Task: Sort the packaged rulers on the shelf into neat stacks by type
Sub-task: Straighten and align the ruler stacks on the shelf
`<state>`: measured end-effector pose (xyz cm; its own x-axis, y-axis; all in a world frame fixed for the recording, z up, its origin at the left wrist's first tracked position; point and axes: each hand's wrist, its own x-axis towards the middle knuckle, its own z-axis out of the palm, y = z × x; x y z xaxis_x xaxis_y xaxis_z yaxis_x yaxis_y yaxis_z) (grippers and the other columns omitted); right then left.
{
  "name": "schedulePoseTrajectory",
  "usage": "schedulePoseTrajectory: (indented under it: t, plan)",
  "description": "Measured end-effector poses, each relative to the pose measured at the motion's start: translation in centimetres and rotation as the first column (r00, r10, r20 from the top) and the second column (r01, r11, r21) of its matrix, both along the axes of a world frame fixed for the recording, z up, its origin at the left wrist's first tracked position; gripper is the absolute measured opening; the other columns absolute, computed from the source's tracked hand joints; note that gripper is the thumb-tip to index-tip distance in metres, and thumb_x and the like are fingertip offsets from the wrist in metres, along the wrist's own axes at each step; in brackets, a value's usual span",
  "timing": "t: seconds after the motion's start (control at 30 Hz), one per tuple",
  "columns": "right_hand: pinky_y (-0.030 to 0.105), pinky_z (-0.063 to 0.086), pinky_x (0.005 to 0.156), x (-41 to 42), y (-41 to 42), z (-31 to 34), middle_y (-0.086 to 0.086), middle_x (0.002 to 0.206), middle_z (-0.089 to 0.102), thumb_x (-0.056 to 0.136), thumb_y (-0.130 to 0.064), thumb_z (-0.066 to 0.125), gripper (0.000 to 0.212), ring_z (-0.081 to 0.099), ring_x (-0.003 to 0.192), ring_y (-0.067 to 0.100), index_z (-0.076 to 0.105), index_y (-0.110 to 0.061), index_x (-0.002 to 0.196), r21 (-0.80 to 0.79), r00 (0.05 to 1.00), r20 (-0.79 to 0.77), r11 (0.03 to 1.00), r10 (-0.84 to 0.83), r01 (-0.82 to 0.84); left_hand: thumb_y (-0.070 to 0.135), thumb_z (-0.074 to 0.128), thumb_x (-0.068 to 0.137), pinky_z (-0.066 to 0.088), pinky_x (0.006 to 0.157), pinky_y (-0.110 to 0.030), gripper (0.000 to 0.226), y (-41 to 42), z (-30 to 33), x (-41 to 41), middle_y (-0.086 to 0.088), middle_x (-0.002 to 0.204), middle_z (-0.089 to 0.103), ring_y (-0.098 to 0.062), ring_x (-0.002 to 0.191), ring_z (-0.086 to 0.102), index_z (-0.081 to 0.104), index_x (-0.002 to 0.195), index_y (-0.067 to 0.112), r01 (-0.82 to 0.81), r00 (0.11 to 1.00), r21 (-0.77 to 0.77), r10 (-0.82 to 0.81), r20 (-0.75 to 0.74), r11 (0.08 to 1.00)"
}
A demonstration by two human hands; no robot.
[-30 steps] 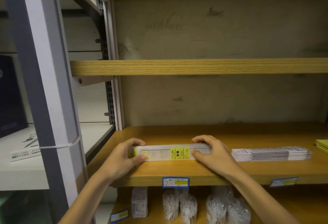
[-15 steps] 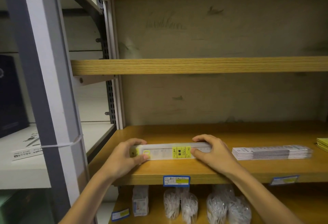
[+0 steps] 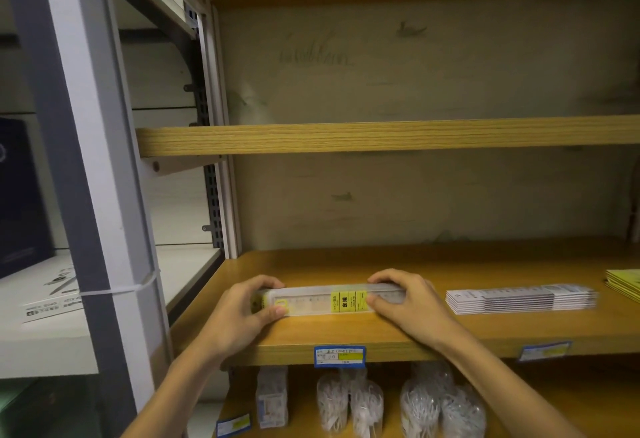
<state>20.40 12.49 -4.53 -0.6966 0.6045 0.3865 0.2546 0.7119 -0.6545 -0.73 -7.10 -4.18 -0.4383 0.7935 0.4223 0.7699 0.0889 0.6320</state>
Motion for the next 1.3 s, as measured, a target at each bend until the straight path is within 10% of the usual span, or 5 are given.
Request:
schedulePoseTrajectory:
  t: [0.27,0.6,0.93,1.1,1.3]
  plan:
    - [0.032,0.049,0.094,0.5,-0.4,1.8,-0.017,0.111,0.062,0.083,-0.040,0.071,0.021,0.053,0.110,0.005,0.066,-0.039,0.104,-0.074,0.999,0.030,0.997,0.017,-0.015,0.028,0.068,0.086,0.054,0.085,-0.025,0.028,-0.4,1.3,0.6,0.012,0.111,0.061,-0.004,0.097,0.062,0.054,0.108,0.038,0.041,0.998,-0.090,-0.038,0.040,0.995]
    - [0.025,0.048,0.085,0.6,-0.6,5.9,-0.005,0.104,0.064,0.080,-0.026,0.076,0.013,0.056,0.100,0.009,0.074,-0.023,0.093,-0.425,0.982,0.186,0.904,0.038,0.046,0.063,0.052,0.085,0.013,0.114,-0.028,0.071,2.7,3.7,3.5,0.012,0.148,0.036,-0.008,0.136,0.030,0.026,0.145,0.035,-0.201,0.761,-0.342,-0.073,-0.644,0.918]
    - [0.027,0.048,0.092,1.1,0.6,7.5,-0.009,0.123,0.051,0.076,-0.046,0.076,0.062,0.049,0.115,0.012,0.054,-0.025,0.130,-0.221,0.856,0.467,0.966,0.223,-0.131,0.051,0.068,0.081,0.033,0.060,-0.021,0.026,3.7,5.1,2.1,0.014,0.084,0.051,-0.006,0.073,0.045,0.048,0.079,0.036,0.008,0.885,-0.478,-0.228,-0.406,0.879]
    - [0.028,0.049,0.086,0.5,1.2,7.7,-0.003,0.115,0.052,0.075,-0.030,0.080,0.050,0.051,0.103,0.015,0.056,-0.023,0.118,0.155,0.760,0.644,0.958,0.086,-0.240,0.050,0.068,0.081,0.033,0.065,-0.019,0.021,4.0,5.9,1.0,0.015,0.090,0.053,-0.005,0.081,0.048,0.051,0.086,0.039,0.070,0.915,-0.521,-0.263,-0.307,0.851]
    - [0.018,0.049,0.061,-0.7,1.6,7.7,0.001,0.112,0.053,0.081,-0.024,0.076,0.032,0.059,0.090,0.018,0.060,-0.019,0.109,0.054,0.700,0.698,0.964,0.149,-0.259,0.051,0.067,0.082,0.045,0.085,-0.027,0.047,4.5,6.2,1.0,0.008,0.114,0.059,-0.011,0.101,0.053,0.059,0.122,0.027,0.002,0.927,-0.648,-0.245,-0.284,0.762]
